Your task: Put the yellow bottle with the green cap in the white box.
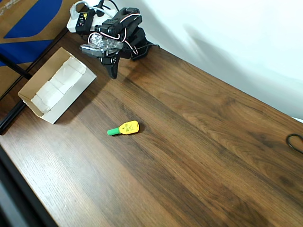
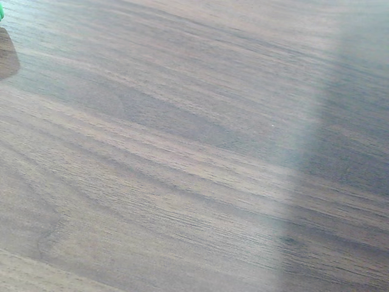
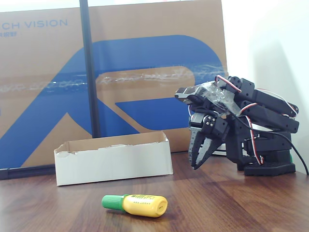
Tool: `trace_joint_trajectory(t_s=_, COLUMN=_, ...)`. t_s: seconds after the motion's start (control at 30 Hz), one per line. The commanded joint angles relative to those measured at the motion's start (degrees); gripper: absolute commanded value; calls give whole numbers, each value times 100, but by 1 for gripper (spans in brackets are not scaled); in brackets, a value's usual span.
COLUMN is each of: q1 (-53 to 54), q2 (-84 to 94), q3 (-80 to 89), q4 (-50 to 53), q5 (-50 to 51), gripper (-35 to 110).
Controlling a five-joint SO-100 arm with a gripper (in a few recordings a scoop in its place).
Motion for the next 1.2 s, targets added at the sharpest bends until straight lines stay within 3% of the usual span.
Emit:
trace_joint_trajectory(t_s=0.0, q1=9, q2=114, q3=0, q4=-9, q5=1195, gripper=0)
trace_joint_trajectory(t_s=0.63, q1=290, q2=141, q3=-62, q4=-132, q5=861, gripper=0)
trace_joint_trajectory(t_s=1.17, q1=466, q2=-967, q3=-2259, q4=-9, q5=633, gripper=0)
